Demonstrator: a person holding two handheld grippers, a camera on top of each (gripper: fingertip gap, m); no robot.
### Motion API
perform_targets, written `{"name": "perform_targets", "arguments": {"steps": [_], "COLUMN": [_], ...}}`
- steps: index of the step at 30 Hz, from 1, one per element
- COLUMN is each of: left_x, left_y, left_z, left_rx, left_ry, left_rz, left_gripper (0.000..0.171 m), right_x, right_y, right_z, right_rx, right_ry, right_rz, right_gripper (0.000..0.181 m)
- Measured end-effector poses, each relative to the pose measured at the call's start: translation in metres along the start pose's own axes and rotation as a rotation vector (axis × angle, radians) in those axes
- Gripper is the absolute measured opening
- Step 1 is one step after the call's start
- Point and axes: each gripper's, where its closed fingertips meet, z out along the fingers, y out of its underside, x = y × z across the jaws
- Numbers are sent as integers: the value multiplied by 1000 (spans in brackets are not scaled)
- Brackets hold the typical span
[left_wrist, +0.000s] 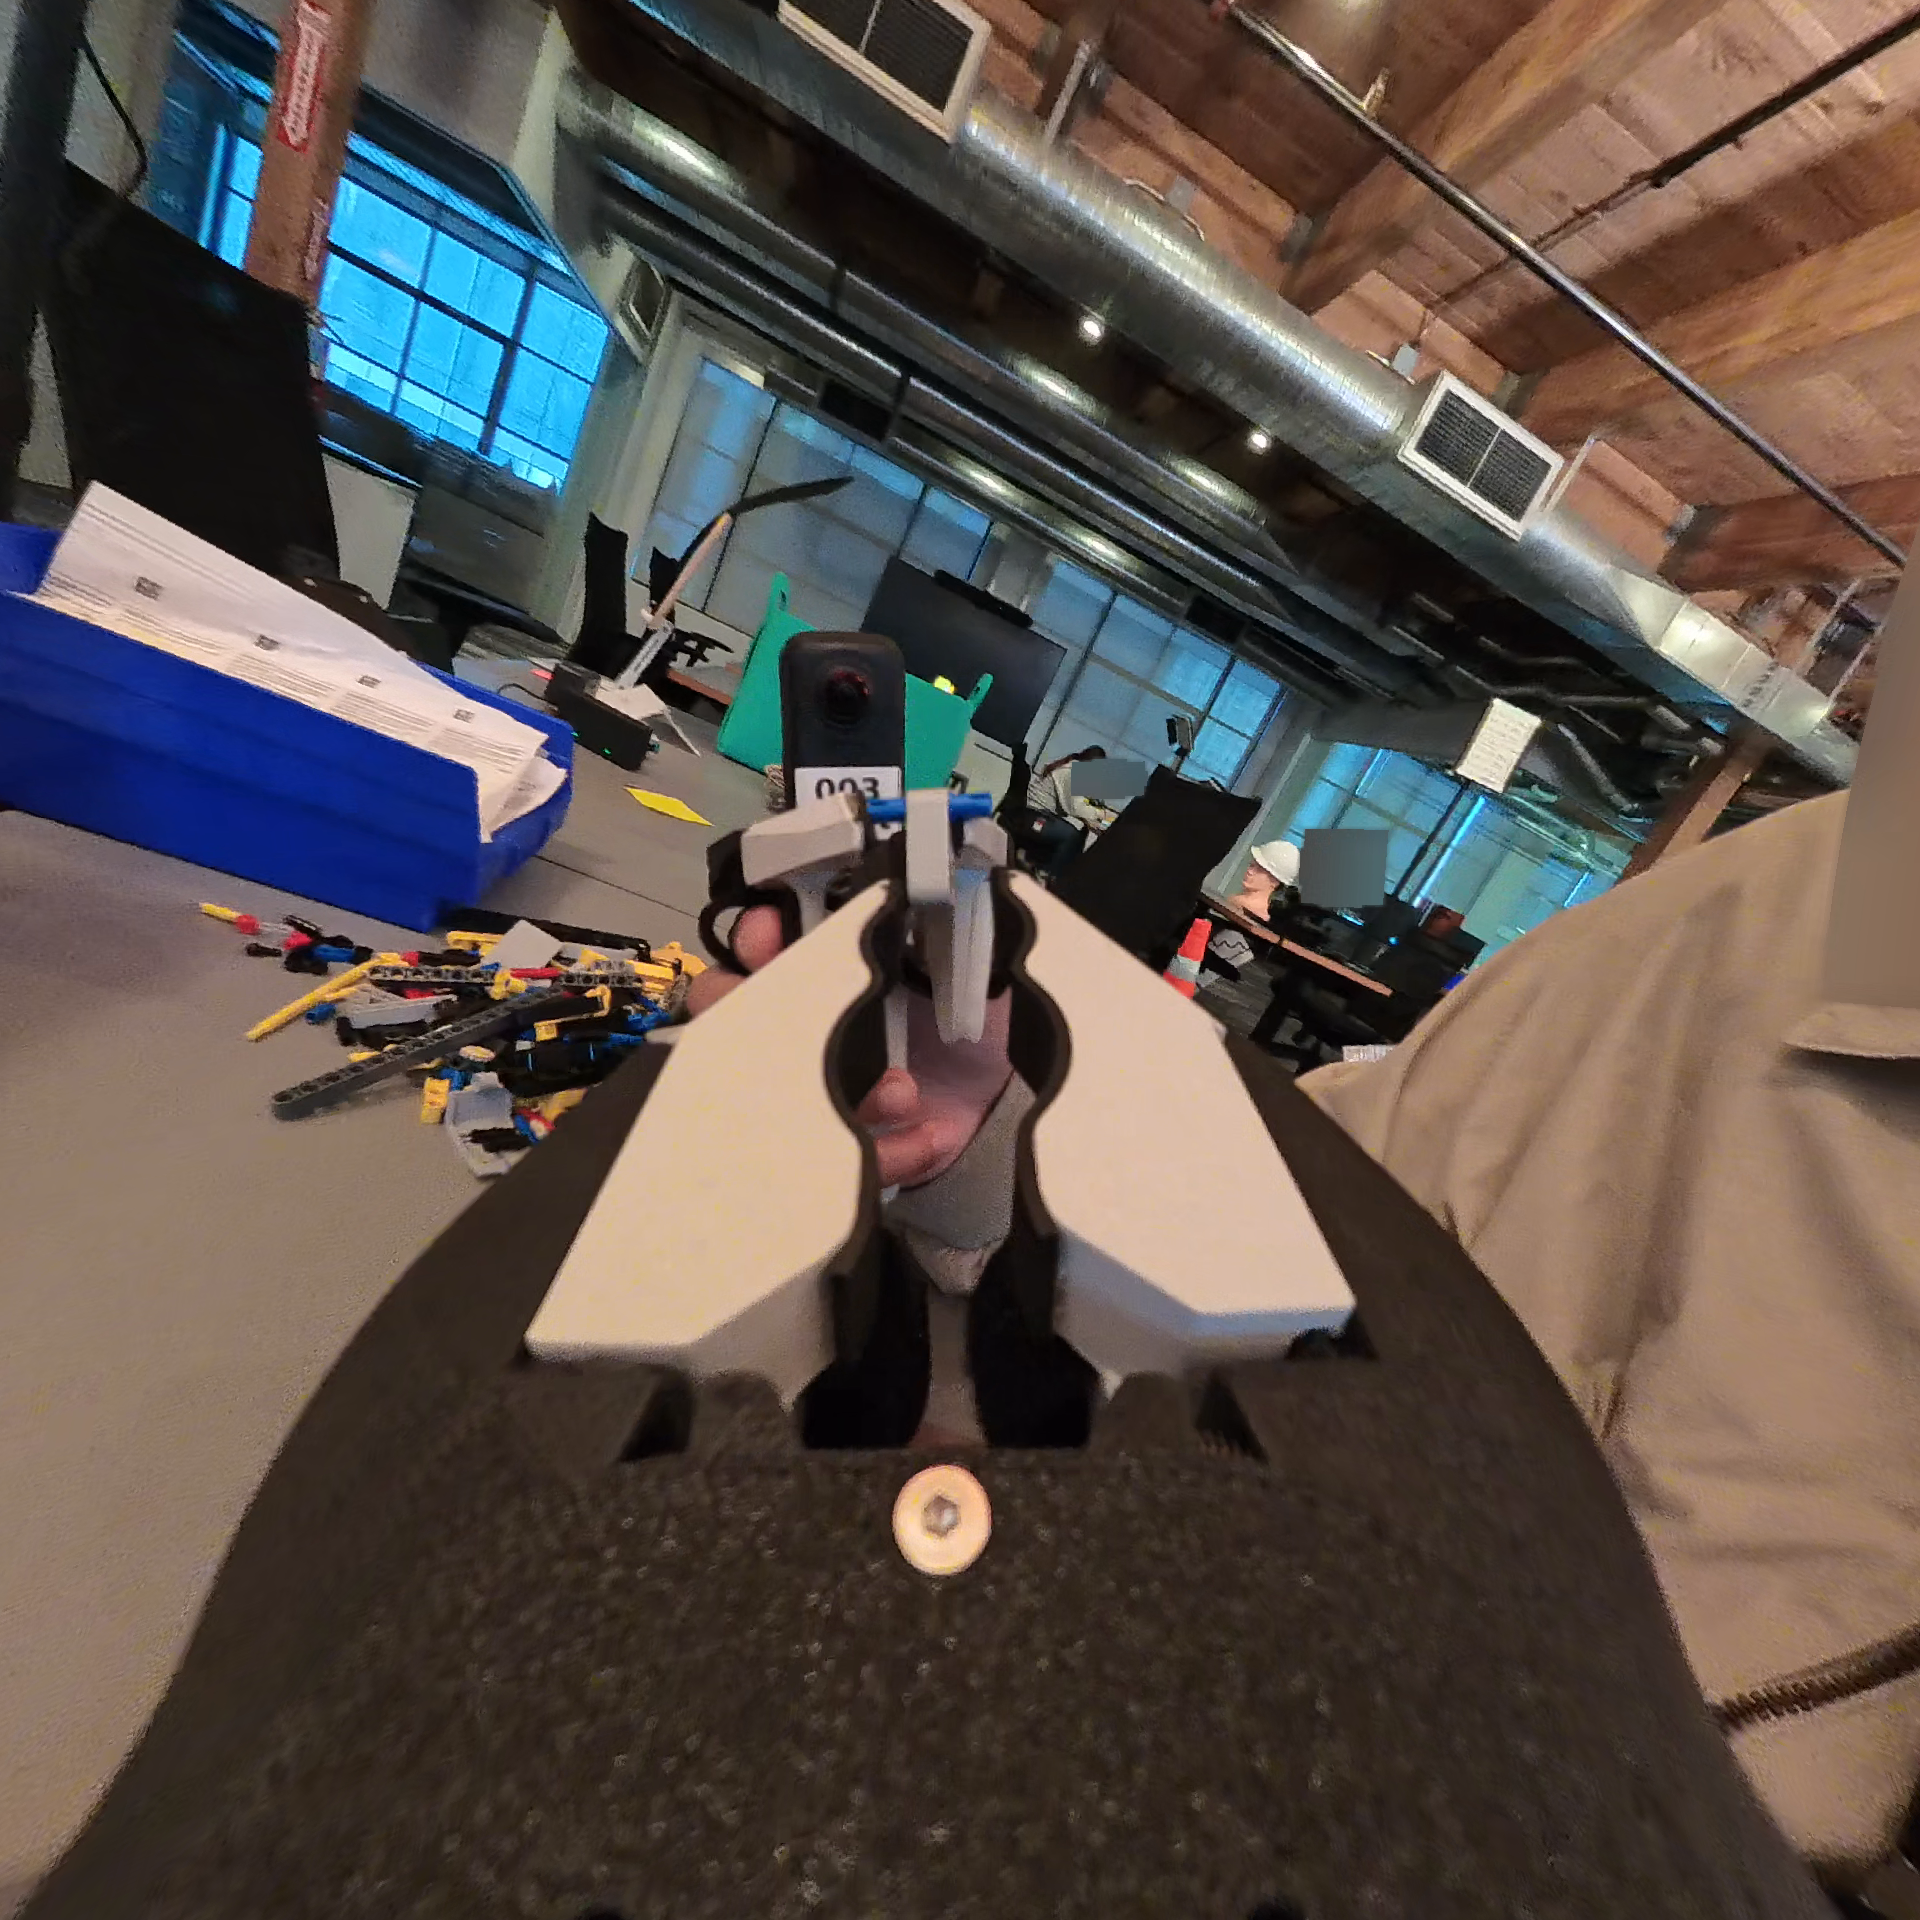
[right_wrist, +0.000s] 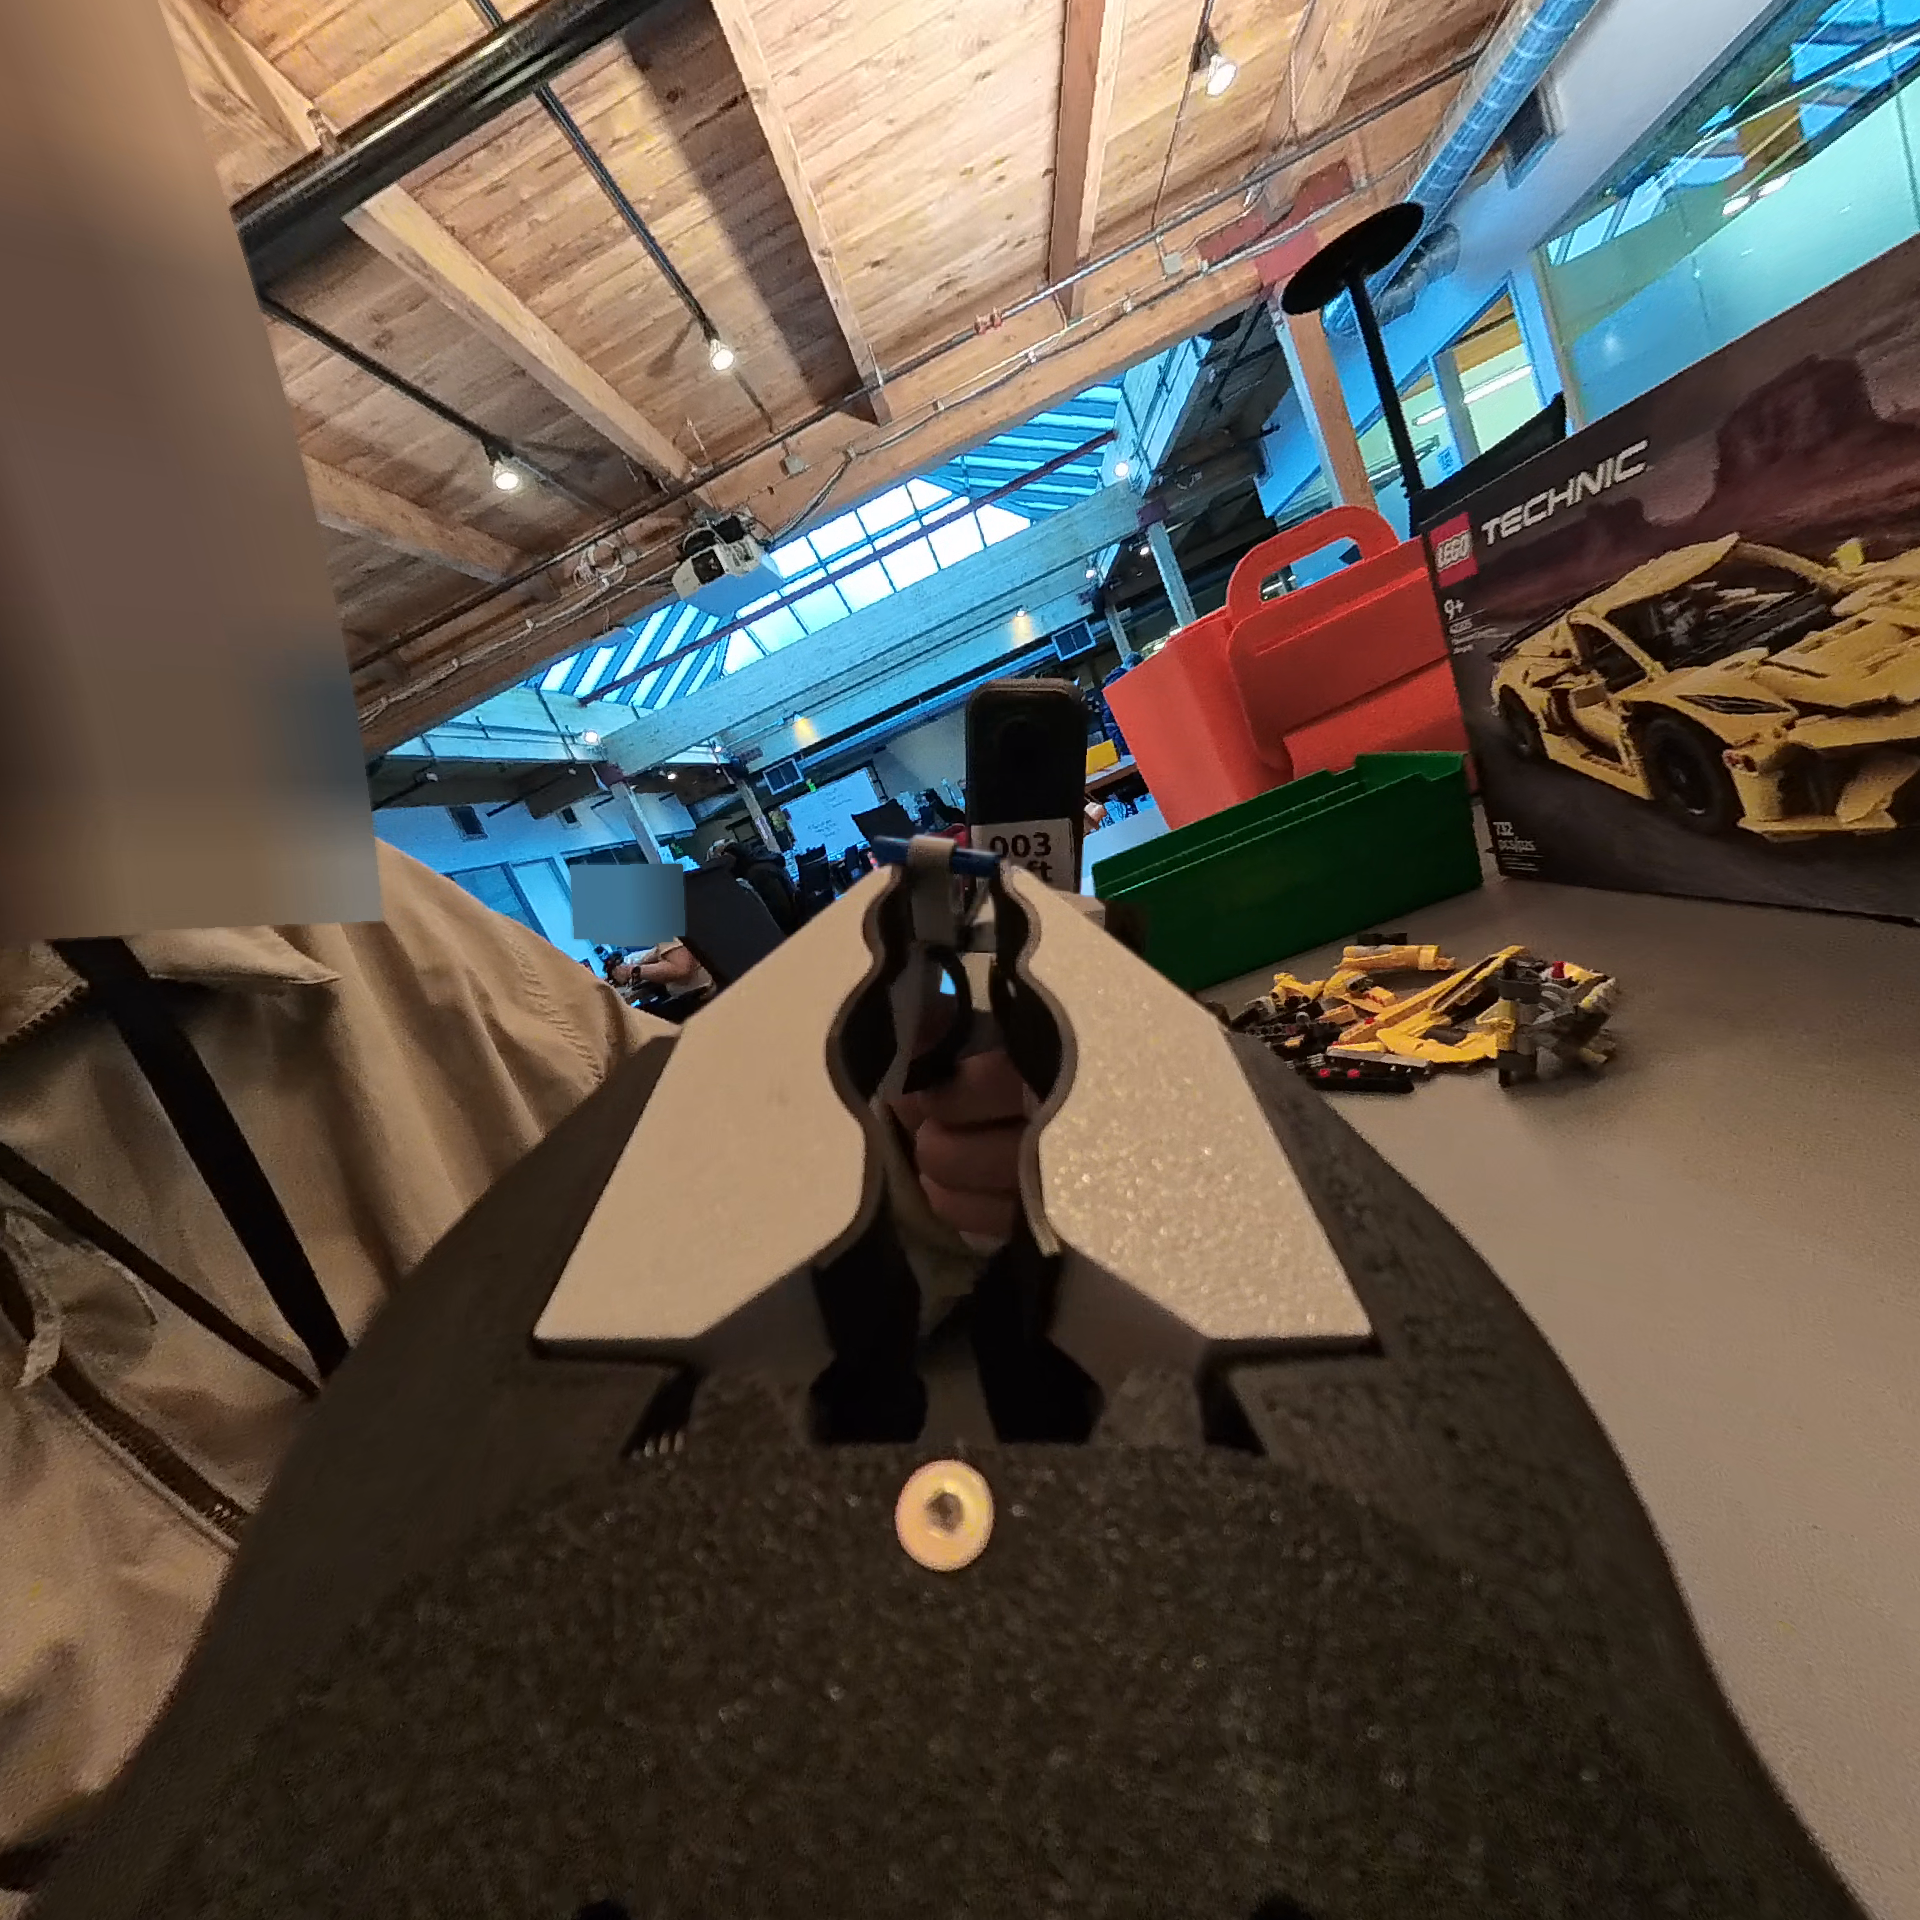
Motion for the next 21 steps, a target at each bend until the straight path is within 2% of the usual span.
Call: {"name": "perform_targets", "arguments": {"steps": [2, 6, 10, 16, 21], "left_x": [-1, -8, -12, -15, -17], "left_y": [3, 2, 5, 3, 4], "left_z": [1, 0, 1, 1, 0], "left_rx": [-8, 5, 1, 43, 38], "left_ry": [-9, -37, -44, -88, -76], "left_rz": [8, -16, -48, 5, -17], "left_gripper": [8, 8, 7, 7, 7], "right_x": [-2, 5, 11, 15, 17], "right_y": [2, 1, 4, 1, 2], "right_z": [1, 1, 4, 4, 4], "right_rx": [-7, -10, -17, 10, 16], "right_ry": [-11, 40, 116, 155, 181], "right_rz": [2, -9, -114, -153, -202], "right_gripper": [14, 15, 16, 16, 17]}}
